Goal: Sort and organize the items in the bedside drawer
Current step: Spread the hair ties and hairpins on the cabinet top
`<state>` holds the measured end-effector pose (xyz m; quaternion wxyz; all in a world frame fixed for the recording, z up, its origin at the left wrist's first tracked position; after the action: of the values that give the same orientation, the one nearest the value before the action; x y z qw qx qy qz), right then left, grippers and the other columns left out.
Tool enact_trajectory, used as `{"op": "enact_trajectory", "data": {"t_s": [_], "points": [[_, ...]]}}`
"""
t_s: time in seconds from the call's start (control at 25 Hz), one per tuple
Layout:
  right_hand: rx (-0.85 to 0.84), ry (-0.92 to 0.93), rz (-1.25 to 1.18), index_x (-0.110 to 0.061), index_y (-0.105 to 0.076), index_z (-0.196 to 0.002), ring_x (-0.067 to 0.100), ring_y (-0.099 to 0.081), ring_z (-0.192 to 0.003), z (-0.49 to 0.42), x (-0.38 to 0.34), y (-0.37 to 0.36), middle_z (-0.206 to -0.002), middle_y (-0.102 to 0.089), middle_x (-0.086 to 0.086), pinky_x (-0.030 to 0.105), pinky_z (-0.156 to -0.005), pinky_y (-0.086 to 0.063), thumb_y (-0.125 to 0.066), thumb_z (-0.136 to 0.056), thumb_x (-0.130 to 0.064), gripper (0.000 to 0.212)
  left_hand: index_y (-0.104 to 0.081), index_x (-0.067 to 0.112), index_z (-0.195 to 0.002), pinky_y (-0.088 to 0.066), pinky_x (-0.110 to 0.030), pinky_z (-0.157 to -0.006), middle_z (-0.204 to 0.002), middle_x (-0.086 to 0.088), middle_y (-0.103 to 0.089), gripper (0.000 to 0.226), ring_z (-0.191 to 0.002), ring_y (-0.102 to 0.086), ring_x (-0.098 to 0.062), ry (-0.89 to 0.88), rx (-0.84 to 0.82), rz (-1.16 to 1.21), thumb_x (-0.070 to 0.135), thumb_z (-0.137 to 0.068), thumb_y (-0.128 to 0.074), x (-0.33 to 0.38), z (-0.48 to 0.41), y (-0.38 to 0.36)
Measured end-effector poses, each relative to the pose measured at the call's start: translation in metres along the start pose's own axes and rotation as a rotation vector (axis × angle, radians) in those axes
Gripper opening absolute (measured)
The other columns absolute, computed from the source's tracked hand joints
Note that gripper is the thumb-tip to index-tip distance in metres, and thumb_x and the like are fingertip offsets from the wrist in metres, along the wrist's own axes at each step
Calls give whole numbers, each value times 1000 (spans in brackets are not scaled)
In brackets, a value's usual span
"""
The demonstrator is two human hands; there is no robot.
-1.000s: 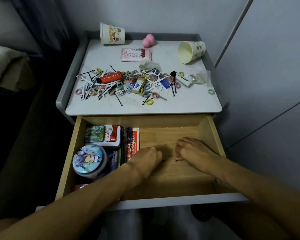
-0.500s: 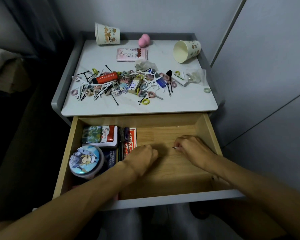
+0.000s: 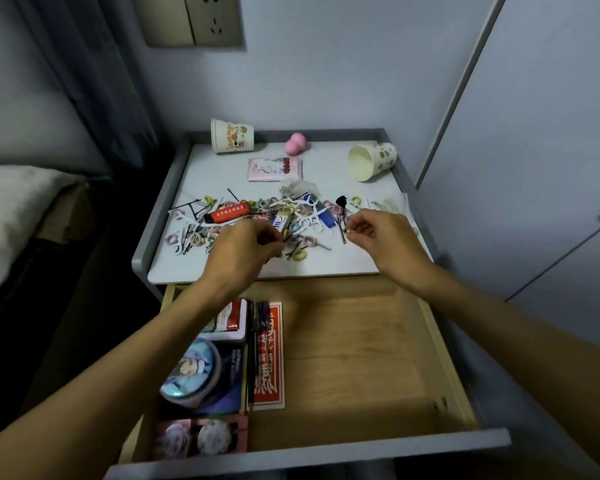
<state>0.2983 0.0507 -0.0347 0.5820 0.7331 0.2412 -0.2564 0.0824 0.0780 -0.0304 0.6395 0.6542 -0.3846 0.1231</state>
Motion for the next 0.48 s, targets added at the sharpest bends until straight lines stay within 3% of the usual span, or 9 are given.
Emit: {"op": "enact_trajectory", "data": {"t_s": [0.16,0.32,0.48], "points": [[-56,60,87,-15,-73,-93,14,-65,-80,-26,-9,-21,-86,-71,0,38,-79,-55,-72,-87,-14,7,-73,16,-91,-50,-21,-61,-76,6,-70,4,-67,-64,-4,112,40,-85,17,-88,-70,-39,-7,24],[-91,96,55,-14,-73,-99,14,-65,-84,-42,-30,-44,-92,-72,3,37,-80,-55,-71,-88,-14,11,-72,9,-92,-52,-18,-56,-71,-1,-70,5,-61,-66,-12,257,183,-30,10,-87,-71,-84,-7,63],[-53,152,189,-16,-72,-106,19,-61,-97,-44,-43,-52,-108,-69,3,35,-82,-50,-69,-88,-13,18,-69,10,-92,-47,-18,-53,-72,-4,-69,13,-61,-67,-15,361,289,-17,12,-82,-77,-121,-2,87]]}}
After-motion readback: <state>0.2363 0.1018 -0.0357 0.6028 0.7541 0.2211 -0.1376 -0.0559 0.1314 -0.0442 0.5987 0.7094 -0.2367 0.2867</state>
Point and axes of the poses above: each hand's wrist, its own z-axis away from the middle knuckle, its own y-axis out of the back of the hand, x = y × z, the point moved 9 cm from there along -z, towards the middle knuckle
